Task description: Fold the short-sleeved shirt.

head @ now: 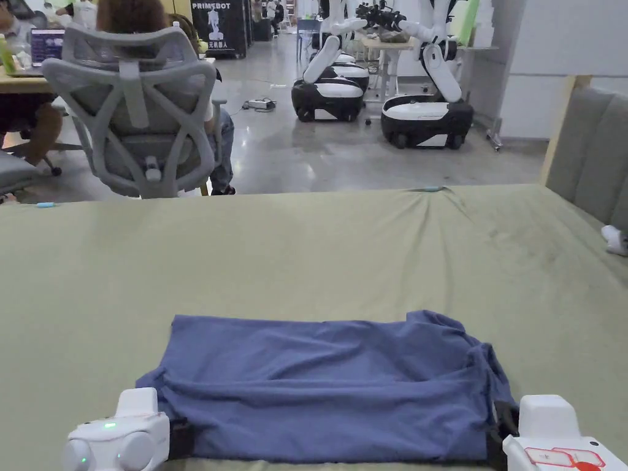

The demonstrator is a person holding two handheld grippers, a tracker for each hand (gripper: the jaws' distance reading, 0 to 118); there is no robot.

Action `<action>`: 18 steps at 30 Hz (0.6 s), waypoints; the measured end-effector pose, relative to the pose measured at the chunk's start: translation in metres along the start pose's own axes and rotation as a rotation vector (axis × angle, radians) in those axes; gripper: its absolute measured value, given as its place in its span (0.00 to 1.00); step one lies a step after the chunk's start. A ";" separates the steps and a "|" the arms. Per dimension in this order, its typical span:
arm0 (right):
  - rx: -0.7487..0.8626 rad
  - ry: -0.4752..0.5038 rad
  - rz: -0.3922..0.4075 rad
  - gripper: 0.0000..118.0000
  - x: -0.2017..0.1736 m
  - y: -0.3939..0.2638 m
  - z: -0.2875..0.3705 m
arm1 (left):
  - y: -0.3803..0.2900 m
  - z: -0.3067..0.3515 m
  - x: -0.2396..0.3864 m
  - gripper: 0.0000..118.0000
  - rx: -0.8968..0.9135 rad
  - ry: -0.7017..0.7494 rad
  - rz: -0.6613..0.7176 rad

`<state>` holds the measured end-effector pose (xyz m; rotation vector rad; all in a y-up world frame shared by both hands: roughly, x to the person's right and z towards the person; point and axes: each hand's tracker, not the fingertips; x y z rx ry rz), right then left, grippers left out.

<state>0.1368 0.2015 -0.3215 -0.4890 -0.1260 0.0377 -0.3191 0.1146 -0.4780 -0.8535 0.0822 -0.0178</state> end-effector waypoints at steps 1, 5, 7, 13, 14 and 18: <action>-0.018 -0.023 -0.016 0.00 0.009 -0.001 -0.004 | 0.006 0.009 0.000 0.59 0.001 -0.005 -0.013; -0.051 -0.031 -0.035 0.31 0.037 0.000 -0.032 | 0.007 0.029 0.012 0.05 0.039 -0.027 -0.134; -0.102 -0.032 -0.051 0.89 0.044 -0.001 -0.055 | 0.008 0.039 0.010 0.05 0.044 -0.047 -0.117; -0.344 0.064 -0.027 0.74 0.040 -0.023 -0.122 | 0.013 0.059 -0.003 0.05 0.105 -0.083 -0.030; -0.409 0.111 -0.035 0.68 0.040 -0.025 -0.127 | 0.012 0.063 -0.003 0.05 0.104 -0.083 -0.029; -0.244 0.152 -0.124 0.09 0.042 -0.003 -0.091 | 0.005 0.087 -0.007 0.05 0.119 -0.106 -0.005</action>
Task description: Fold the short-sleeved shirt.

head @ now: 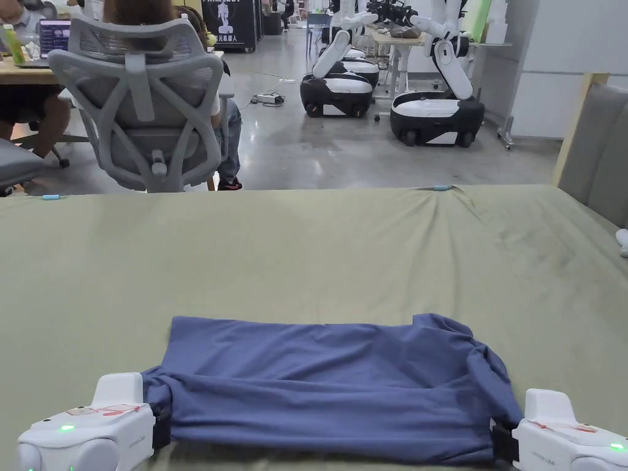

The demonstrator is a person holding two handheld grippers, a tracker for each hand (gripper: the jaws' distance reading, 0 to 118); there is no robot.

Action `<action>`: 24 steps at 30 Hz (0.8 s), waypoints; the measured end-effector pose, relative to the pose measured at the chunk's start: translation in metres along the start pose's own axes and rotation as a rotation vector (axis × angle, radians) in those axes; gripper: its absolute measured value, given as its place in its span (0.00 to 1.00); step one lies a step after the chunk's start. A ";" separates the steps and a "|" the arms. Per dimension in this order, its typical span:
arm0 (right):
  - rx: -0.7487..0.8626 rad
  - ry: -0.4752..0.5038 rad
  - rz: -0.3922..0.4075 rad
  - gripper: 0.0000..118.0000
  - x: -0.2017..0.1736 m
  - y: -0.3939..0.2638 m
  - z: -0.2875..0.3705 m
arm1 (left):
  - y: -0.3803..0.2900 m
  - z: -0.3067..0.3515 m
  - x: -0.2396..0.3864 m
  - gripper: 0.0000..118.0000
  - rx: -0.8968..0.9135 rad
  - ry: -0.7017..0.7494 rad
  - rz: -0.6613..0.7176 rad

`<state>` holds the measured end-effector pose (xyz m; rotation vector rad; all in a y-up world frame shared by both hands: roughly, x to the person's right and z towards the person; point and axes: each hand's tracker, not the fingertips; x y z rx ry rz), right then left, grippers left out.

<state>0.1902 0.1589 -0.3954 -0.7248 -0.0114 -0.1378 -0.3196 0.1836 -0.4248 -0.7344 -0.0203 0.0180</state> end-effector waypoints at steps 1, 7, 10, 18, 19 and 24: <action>-0.003 -0.017 0.023 0.09 -0.003 0.004 0.008 | 0.001 0.010 0.002 0.05 0.002 0.000 -0.002; 0.019 -0.031 0.088 0.09 -0.013 0.012 0.060 | -0.013 0.060 -0.003 0.05 0.025 -0.009 0.000; -0.031 -0.045 0.070 0.09 -0.009 -0.007 0.063 | -0.039 0.064 -0.007 0.05 -0.031 -0.021 0.043; 0.000 -0.091 0.095 1.00 -0.016 -0.041 0.058 | -0.077 0.059 0.000 0.81 0.003 0.003 0.141; 0.053 -0.077 0.099 1.00 -0.021 -0.036 0.069 | -0.072 0.070 0.005 0.97 0.059 0.006 0.130; 0.295 -0.038 0.172 1.00 -0.081 -0.005 0.112 | -0.030 0.100 0.051 1.00 0.277 -0.027 0.025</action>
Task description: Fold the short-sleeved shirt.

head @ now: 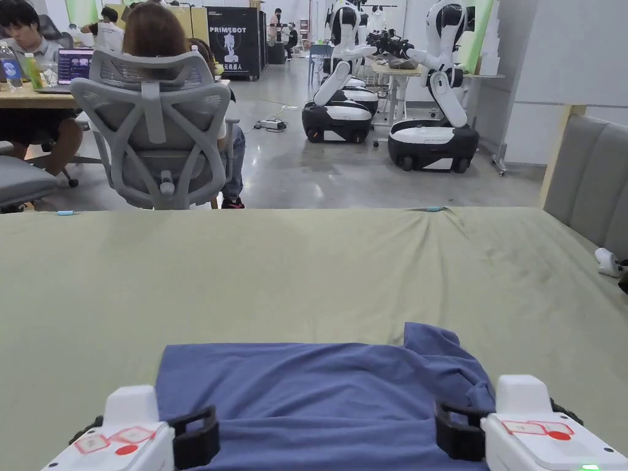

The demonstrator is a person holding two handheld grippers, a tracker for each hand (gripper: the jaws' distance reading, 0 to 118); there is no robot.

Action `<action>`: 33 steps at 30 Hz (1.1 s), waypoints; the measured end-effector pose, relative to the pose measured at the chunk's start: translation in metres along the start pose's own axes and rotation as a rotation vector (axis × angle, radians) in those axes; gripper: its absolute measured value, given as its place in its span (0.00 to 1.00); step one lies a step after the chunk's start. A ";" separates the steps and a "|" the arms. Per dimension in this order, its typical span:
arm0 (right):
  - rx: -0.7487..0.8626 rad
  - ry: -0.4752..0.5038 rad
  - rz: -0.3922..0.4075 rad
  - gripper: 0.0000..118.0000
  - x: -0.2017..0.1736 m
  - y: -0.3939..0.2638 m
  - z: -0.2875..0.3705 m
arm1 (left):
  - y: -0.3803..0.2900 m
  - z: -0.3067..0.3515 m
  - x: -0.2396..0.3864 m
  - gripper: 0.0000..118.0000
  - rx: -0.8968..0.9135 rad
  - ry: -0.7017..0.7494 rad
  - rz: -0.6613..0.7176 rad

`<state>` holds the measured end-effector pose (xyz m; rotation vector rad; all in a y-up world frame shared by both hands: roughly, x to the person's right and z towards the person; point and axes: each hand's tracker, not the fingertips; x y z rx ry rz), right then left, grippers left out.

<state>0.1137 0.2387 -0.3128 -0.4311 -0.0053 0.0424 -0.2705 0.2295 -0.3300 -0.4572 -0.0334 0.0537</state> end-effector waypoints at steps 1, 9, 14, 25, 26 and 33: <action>0.017 0.001 0.015 1.00 -0.013 0.006 0.003 | 0.005 0.000 0.011 0.99 0.022 -0.011 -0.028; 0.136 0.051 0.042 0.00 -0.058 0.006 0.010 | 0.004 0.000 0.044 0.00 0.101 -0.031 -0.142; 0.091 0.081 0.058 0.00 -0.053 0.006 -0.009 | 0.015 -0.038 0.016 0.00 -0.047 -0.036 -0.110; -0.027 0.081 0.084 0.00 -0.041 0.009 -0.084 | 0.075 -0.222 -0.051 0.93 -0.270 0.102 -0.125; -0.033 0.077 0.088 0.00 -0.038 0.009 -0.089 | 0.075 -0.240 -0.054 0.98 -0.289 0.133 -0.140; -0.096 0.046 0.101 0.00 -0.008 0.011 -0.114 | 0.049 -0.322 -0.056 0.84 -0.445 0.162 -0.106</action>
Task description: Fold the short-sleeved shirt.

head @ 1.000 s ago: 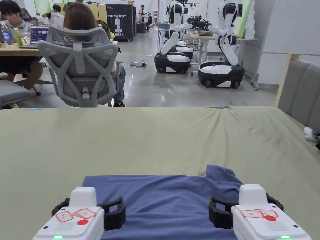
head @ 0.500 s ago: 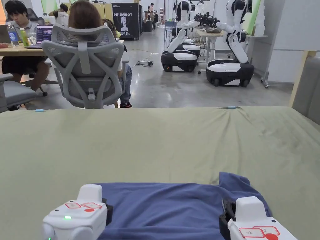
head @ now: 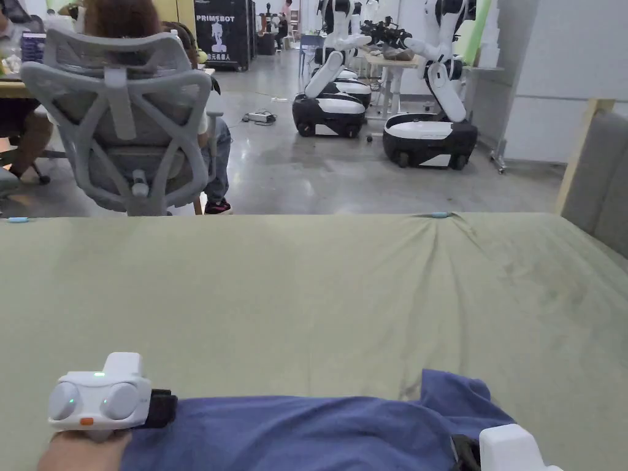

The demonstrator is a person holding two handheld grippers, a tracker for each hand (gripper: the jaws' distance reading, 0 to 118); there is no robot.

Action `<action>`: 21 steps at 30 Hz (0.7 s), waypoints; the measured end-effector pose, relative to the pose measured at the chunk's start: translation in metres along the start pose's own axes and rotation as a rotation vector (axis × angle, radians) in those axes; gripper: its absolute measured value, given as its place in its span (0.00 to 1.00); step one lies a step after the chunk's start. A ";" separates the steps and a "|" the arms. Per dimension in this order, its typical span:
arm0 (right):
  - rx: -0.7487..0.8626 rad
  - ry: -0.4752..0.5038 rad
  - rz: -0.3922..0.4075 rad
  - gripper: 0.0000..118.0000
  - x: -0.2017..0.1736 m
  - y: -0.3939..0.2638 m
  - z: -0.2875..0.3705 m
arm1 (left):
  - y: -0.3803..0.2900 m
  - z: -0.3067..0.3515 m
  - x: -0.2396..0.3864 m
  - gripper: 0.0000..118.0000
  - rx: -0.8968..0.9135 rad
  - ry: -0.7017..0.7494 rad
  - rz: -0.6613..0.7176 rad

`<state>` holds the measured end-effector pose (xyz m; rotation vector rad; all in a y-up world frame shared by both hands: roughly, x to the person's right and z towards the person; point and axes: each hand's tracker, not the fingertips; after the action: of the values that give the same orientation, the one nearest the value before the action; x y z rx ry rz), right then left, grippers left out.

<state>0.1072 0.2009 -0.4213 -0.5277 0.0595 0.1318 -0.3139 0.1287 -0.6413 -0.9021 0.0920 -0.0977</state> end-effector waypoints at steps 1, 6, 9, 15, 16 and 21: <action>-0.010 -0.018 -0.002 0.00 0.009 0.004 -0.003 | -0.004 -0.004 0.004 0.77 -0.026 -0.063 -0.023; -0.062 -0.099 -0.024 0.04 0.068 0.043 -0.050 | -0.005 0.052 0.024 0.01 0.098 -0.053 -0.148; -0.175 -0.060 -0.072 0.70 0.095 0.055 -0.103 | -0.008 0.082 0.027 0.01 0.158 -0.075 -0.136; -0.400 0.056 -0.104 0.15 0.104 0.032 -0.171 | -0.013 0.099 0.024 0.01 0.170 -0.098 -0.116; -0.433 0.057 -0.122 0.02 0.104 0.027 -0.174 | -0.011 0.091 0.017 0.01 0.165 -0.098 -0.112; -0.252 0.038 -0.088 0.02 0.108 0.047 -0.120 | -0.013 0.114 0.004 0.01 0.209 -0.101 -0.094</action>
<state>0.2045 0.1922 -0.5575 -0.7835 0.0571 0.0436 -0.2967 0.2094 -0.5611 -0.7010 -0.0541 -0.1461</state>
